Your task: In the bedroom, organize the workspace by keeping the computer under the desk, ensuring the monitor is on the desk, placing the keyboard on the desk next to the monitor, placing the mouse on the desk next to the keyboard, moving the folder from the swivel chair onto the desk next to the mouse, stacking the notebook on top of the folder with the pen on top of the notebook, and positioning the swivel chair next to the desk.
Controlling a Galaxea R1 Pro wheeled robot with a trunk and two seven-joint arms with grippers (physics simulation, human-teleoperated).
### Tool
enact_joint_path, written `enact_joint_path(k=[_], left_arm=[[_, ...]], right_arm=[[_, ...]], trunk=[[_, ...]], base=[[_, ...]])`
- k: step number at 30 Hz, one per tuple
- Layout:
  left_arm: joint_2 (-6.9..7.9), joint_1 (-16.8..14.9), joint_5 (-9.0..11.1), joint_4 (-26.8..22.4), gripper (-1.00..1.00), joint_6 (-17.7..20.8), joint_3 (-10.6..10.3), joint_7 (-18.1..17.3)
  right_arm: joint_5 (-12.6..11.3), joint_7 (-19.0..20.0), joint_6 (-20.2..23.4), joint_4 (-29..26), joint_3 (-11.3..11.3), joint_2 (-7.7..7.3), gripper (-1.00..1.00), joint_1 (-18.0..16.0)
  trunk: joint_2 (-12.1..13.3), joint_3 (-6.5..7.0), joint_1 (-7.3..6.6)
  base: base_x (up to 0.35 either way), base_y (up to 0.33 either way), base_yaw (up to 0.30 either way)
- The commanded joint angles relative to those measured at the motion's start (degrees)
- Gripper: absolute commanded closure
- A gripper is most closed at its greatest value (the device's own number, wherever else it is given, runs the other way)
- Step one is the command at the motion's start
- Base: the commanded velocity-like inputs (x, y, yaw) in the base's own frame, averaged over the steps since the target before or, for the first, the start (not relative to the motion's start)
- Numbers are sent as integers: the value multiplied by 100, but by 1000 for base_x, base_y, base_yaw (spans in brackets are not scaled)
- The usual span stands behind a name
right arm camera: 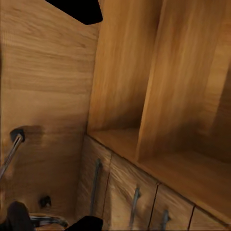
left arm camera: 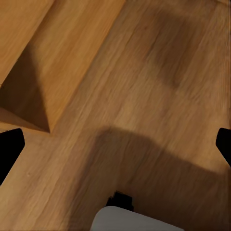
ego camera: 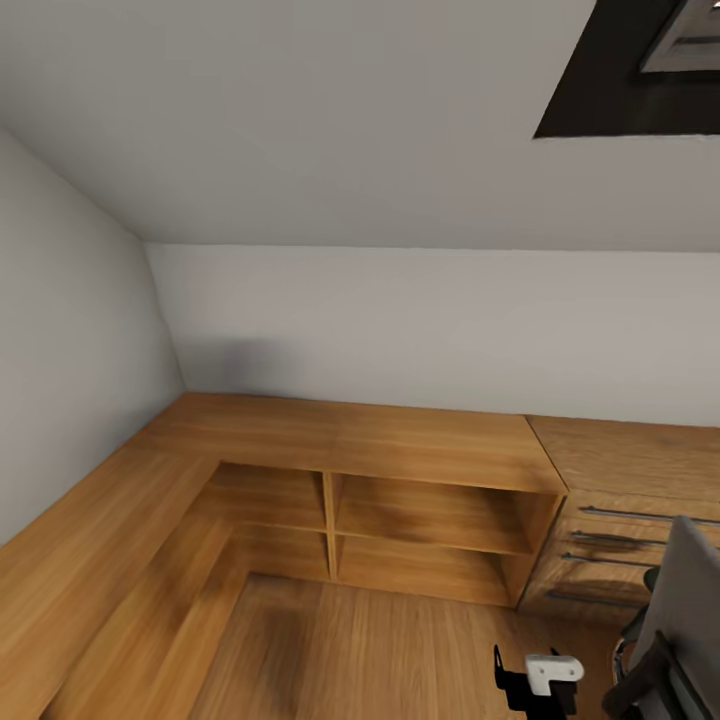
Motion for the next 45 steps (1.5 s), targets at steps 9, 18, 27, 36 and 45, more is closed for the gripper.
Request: enact_joint_path(k=[9, 18, 27, 36, 45], left_arm=[[6, -2, 35, -5, -100, -16, -50, 48], [6, -2, 46, -5, -100, 27, -40, 43], [-54, -2, 33, -5, -100, -64, -16, 41], [-235, -2, 44, 220, -100, -804, -12, 34], [-253, -2, 38, 507, -100, -808, -13, 34]], right_arm=[[-160, -26, -7, 11, -110, 4, -100, -6], [-109, 928, 24, 26, -99, -52, -100, -6], [757, 1369, 53, 29, -60, -119, -100, 327], [3508, 1671, 234, 29, -43, -115, -100, 845], [3950, 2329, 491, 29, -46, -125, -100, 889]], trunk=[[-6, -7, 1], [-6, -7, 1], [-6, 17, 1], [-6, 30, 1], [-6, -29, 1]], base=[[0, 0, -300], [0, 0, -300], [0, 0, -291], [0, 0, -153], [0, 1, -32]])
